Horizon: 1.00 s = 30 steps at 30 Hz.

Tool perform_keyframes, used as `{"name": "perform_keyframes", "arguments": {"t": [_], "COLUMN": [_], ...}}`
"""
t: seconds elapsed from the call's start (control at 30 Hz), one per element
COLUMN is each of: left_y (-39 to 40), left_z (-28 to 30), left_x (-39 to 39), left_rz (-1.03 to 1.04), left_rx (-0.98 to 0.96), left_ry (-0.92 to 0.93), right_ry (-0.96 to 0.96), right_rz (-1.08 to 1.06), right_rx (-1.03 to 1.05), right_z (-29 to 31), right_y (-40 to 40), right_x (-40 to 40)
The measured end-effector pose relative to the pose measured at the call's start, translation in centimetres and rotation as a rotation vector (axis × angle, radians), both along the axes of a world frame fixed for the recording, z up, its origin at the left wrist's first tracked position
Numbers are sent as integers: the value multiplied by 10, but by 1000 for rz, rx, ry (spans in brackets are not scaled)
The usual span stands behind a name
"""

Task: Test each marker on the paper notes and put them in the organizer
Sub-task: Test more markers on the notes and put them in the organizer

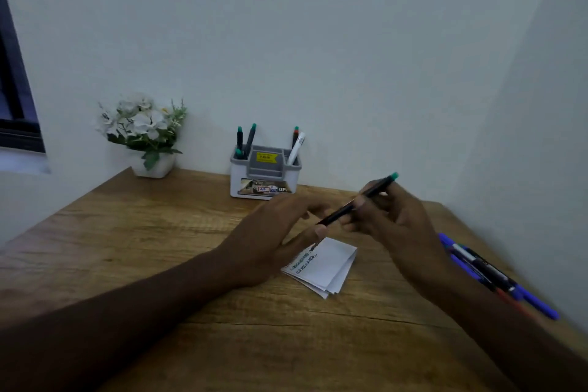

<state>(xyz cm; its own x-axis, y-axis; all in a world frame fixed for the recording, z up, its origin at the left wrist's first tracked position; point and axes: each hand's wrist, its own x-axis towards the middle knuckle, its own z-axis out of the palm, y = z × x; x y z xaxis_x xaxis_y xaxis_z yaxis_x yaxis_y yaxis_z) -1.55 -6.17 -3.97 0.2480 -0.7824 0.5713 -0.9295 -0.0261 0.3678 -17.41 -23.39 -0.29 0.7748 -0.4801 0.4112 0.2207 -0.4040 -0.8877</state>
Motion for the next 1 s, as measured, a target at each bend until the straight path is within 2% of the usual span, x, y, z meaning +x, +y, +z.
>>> {"name": "perform_keyframes", "arguments": {"t": [0.13, 0.27, 0.37, 0.47, 0.63, 0.87, 1.0], "left_y": [-8, -14, -10, -6, -8, -5, 6], "left_z": [1, -4, -7, -8, -7, 3, 5], "left_x": [-8, -2, -1, -3, -5, -3, 6], "left_rz": [12, 86, 40, 19, 41, -48, 40], "left_rx": [42, 141, 163, 86, 40, -2, -27], "left_ry": [-105, -88, -51, -11, -116, -42, -16], "right_ry": [25, -17, -55, -100, -147, -176, -240], "right_rz": [40, 49, 60, 31, 71, 98, 105], "right_rx": [-11, -120, -202, -194, -165, -144, 19], "right_z": [-24, -25, -26, -29, -30, -21, -14], "right_y": [11, 11, 16, 19, 22, 25, 15], "right_x": [11, 11, 11, 13, 10, 9, 6]}}
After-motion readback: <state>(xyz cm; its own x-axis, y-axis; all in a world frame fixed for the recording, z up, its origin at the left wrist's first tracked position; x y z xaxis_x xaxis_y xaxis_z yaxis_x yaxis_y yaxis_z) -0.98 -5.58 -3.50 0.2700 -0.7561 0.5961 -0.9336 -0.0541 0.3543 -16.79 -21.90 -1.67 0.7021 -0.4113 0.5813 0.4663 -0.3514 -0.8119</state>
